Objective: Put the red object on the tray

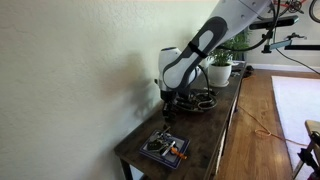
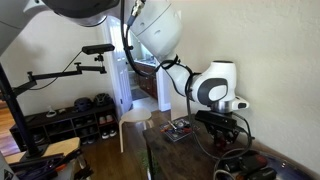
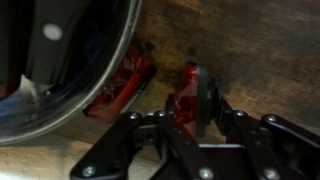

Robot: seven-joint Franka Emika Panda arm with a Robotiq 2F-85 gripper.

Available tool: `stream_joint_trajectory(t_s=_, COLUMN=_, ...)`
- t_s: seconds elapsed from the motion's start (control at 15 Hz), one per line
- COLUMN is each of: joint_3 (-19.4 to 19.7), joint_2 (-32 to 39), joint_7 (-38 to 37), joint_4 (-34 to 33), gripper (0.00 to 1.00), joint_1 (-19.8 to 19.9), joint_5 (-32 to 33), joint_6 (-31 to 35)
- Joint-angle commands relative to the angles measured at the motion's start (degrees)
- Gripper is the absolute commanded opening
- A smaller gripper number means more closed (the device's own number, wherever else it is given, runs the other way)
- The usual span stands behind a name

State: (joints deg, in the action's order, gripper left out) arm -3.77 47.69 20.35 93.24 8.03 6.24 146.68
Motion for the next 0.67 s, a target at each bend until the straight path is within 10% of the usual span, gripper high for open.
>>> stream_joint_trajectory(t_s=0.0, joint_3=-0.3, joint_2=-6.82, joint_7=1.07, joint_4=6.52, gripper=0.14, joint_1=-0.65, joint_5=0.63, joint_6=1.0)
stream_joint_trajectory(t_s=0.6, joint_3=2.89, joint_2=-14.95, joint_7=-0.99, joint_4=10.85, gripper=0.14, joint_1=-1.59, joint_5=1.71, joint_6=0.95)
